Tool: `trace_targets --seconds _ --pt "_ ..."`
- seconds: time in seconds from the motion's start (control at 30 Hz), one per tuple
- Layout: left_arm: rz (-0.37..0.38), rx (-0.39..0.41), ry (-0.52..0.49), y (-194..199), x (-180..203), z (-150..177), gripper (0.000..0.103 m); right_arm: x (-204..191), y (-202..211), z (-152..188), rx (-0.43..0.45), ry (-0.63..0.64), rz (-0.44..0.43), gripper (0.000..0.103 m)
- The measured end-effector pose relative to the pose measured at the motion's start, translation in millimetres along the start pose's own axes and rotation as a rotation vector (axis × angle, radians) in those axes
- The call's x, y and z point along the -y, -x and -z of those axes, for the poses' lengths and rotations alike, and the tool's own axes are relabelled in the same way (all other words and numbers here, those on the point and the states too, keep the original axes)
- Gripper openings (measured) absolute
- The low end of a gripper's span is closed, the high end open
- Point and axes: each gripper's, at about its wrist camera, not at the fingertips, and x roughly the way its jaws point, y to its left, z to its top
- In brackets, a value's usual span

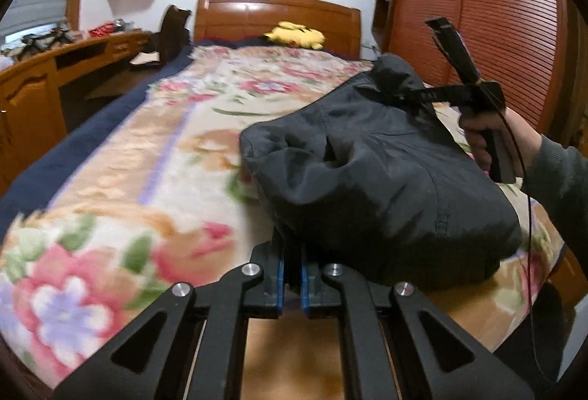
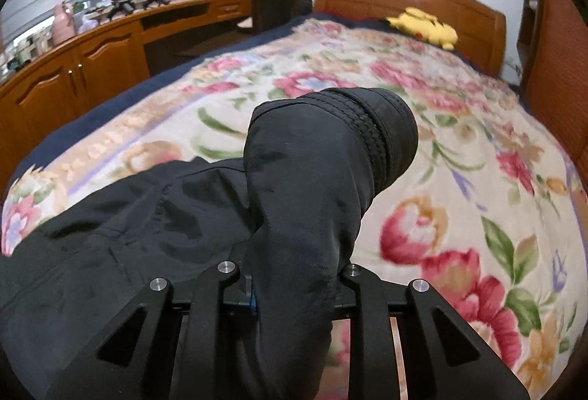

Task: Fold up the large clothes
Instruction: 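Lift the jacket bundle with both grippers and carry it off the bed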

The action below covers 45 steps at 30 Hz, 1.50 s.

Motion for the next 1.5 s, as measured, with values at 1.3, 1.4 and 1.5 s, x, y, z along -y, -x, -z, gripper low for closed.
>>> trace_targets --seconds 1.3,1.4,1.5 --pt "-0.569 0.056 0.210 133 -268 54 0.010 -351 -100 -103 0.055 0.318 -0.218 0.072" --pt "-0.567 0.092 0.188 147 -250 44 0.010 -339 -83 -91 0.057 0.306 -0.248 0.075" --pt "-0.544 0.117 0.154 152 -229 28 0.019 -327 -64 -74 0.066 0.308 -0.271 0.075"
